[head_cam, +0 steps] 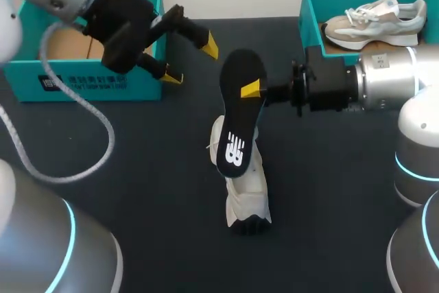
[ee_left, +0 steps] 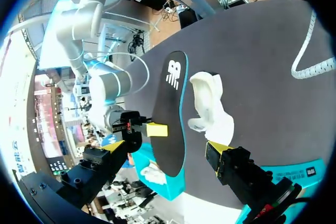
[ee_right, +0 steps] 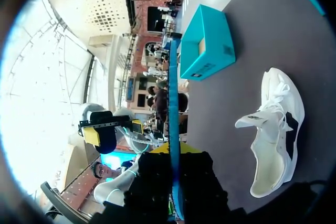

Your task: Take the shoe out of the shoebox, open the shoe tongue, remove and reinsert the insole, then place the shoe into the shoebox

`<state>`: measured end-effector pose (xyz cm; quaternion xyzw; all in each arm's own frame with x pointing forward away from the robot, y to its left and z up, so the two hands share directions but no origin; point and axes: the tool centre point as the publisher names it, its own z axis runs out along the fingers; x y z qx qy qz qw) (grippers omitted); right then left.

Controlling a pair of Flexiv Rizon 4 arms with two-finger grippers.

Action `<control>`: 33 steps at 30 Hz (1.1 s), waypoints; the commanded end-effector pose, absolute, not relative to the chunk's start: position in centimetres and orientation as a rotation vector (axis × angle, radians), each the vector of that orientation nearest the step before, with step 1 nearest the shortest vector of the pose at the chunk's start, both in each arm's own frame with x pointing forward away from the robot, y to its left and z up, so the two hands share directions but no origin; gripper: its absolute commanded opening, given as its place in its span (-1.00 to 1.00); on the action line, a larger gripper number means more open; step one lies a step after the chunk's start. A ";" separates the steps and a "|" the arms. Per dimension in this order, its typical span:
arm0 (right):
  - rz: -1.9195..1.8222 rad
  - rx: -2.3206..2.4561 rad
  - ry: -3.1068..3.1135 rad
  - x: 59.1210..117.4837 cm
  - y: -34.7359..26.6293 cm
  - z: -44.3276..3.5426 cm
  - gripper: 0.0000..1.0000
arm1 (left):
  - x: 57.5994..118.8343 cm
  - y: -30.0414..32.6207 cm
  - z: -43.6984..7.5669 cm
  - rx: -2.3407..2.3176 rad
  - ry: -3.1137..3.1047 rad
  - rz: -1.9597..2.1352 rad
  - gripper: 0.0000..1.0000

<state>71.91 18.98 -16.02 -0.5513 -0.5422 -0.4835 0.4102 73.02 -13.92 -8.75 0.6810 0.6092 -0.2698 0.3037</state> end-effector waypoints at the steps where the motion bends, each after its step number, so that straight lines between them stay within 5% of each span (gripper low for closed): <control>1: -1.218 -1.396 -1.367 71.7 19.1 -15.9 -1.00 | 72.6 -13.6 -9.2 1.680 1.493 -0.840 1.00; 33: -1.276 -1.331 -1.230 70.7 20.8 -15.0 -1.00 | 73.3 -14.7 -13.1 1.437 1.362 -0.964 1.00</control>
